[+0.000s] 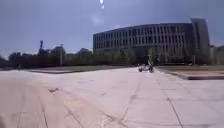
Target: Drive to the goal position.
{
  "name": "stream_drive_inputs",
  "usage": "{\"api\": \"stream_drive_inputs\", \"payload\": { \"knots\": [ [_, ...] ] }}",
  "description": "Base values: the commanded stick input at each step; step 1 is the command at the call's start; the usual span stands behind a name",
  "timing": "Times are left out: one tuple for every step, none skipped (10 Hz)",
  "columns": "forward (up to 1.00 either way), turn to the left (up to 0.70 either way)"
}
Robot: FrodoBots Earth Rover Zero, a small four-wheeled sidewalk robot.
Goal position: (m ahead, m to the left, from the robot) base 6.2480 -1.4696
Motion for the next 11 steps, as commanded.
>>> {"api": "stream_drive_inputs", "payload": {
  "knots": [
    [0.76,-0.10],
    [0.76,-0.03],
    [0.76,-0.03],
    [0.76,-0.02],
    [0.76,0.00],
    [0.76,0.36],
    [0.76,0.38],
    [0.76,0.30],
    [0.76,0.13],
    [0.76,0.00],
    [0.76,0.00]
  ]
}}
